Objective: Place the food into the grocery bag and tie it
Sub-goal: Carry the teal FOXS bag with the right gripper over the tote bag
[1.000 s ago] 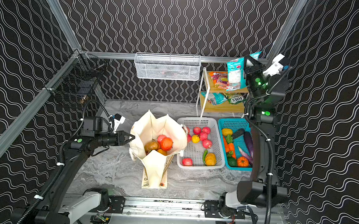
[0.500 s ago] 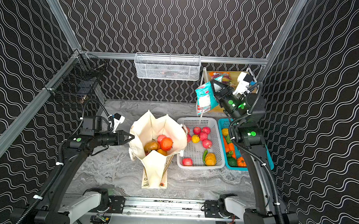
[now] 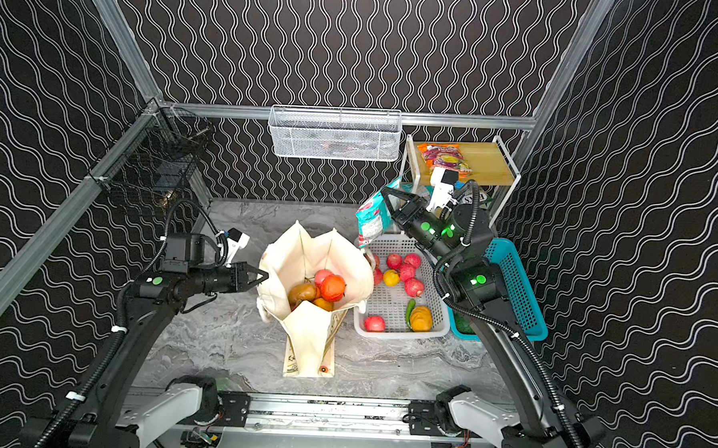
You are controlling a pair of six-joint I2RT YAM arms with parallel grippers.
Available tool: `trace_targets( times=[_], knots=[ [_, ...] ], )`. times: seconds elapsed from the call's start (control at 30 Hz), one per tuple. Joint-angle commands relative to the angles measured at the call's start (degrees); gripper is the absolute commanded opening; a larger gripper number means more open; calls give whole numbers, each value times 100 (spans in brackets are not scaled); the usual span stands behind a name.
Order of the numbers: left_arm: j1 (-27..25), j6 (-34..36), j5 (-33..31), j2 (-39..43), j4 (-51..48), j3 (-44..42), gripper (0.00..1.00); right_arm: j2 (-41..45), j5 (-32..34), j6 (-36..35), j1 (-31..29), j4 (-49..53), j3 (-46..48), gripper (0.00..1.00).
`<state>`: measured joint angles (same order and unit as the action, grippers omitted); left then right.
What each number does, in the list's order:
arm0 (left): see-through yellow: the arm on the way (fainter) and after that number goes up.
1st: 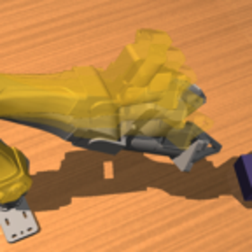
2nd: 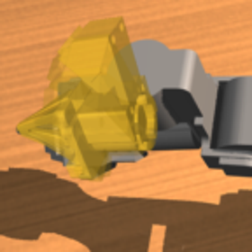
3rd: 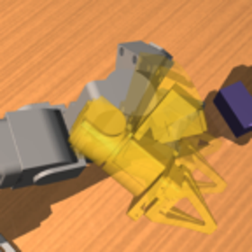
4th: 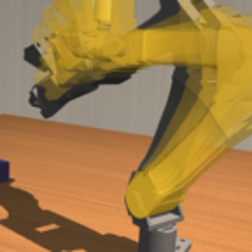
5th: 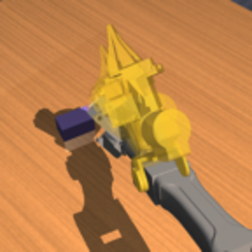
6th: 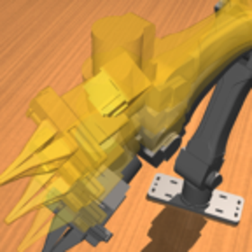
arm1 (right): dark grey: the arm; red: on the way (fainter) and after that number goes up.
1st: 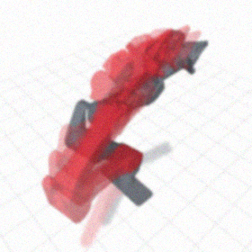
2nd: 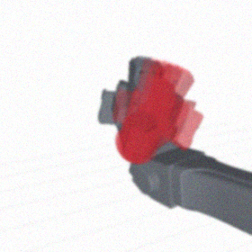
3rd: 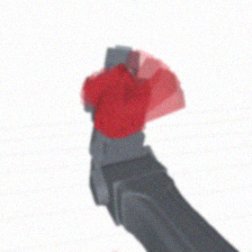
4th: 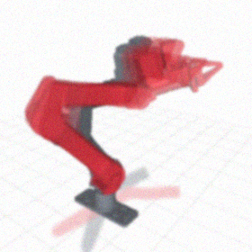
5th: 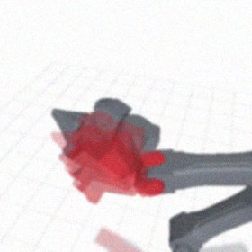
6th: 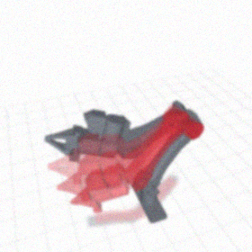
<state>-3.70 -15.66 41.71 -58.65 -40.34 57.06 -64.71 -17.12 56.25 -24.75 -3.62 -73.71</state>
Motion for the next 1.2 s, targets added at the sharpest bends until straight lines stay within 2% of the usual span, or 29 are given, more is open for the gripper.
trace_targets(
  times=[0.0, 0.27, 0.53, 1.17],
  knots=[
    [1, 105, 92, 51, -70, -36, 1, 62, 164, -114, -298, -202, 62, 0],
    [1, 72, 72, 191, -218, 20, 0, 19, 357, -336, -1216, -122, 151, 0],
    [5, -89, 91, 271, -108, 22, 0, -371, 275, -682, -1939, 233, -195, 0],
    [5, -124, 1, 205, -167, 77, 0, -817, 344, -944, -2828, 245, 431, 0]
  ],
)
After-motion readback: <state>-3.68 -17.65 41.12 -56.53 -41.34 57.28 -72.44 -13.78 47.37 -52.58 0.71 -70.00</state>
